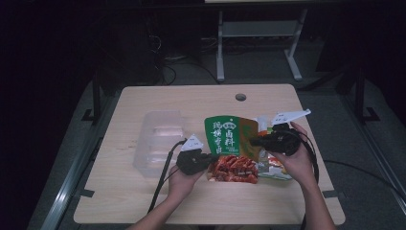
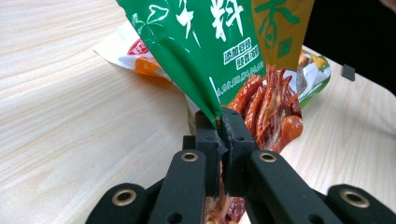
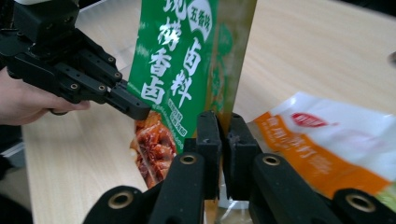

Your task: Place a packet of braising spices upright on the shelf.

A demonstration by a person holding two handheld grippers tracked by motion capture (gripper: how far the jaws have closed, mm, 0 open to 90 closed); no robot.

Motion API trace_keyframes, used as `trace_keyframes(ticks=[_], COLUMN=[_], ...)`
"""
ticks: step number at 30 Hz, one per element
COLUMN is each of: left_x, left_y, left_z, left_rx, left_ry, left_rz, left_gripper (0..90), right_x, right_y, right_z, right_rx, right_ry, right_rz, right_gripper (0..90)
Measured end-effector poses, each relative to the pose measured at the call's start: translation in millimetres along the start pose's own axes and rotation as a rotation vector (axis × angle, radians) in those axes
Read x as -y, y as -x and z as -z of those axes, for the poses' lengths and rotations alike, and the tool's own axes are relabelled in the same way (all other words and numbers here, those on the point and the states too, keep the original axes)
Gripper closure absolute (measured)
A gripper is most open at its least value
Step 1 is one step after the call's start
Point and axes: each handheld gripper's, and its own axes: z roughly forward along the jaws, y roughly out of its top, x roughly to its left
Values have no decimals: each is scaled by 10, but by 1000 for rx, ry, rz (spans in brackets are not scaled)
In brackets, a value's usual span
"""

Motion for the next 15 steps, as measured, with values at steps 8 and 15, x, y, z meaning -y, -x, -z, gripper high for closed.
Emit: trace_keyframes(ticks=[8,15], left_x=[5,87], left_y=[20,4], left_z=[14,76], left_rx=[-12,-2], left_ry=[-6,-13], left_rz=[-27,-15], left_gripper=[872,830], right_x=[81,67], right_y=[51,-22], right_z=[-231,-312], right_rx=[-87,-70], right_ry=[-7,-68], right_rz=[-60,-34], right_gripper=[705,884])
